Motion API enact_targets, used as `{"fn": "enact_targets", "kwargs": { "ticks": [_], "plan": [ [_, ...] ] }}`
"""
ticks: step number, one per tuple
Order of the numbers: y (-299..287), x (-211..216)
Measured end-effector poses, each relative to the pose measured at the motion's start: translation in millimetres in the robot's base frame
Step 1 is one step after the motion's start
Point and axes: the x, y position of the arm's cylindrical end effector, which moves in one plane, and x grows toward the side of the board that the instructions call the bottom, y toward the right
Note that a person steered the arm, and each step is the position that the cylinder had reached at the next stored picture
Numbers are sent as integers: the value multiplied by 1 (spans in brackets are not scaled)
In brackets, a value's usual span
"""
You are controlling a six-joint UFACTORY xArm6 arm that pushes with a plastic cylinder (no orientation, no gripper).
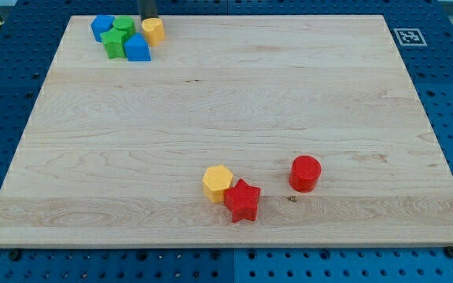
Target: Place the heart right to the green circle
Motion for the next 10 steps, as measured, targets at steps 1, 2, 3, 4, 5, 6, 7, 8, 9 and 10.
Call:
{"fn": "enact_targets", "kwargs": {
  "ticks": [1, 2, 3, 4, 5, 6, 7, 8, 9, 10],
  "plan": [
    [26, -4],
    [106, 7],
    [187, 78],
    [207, 178],
    [216, 265],
    [255, 283],
    [313, 284],
    [352, 338],
    [342, 363],
    [276, 351]
  ]
}}
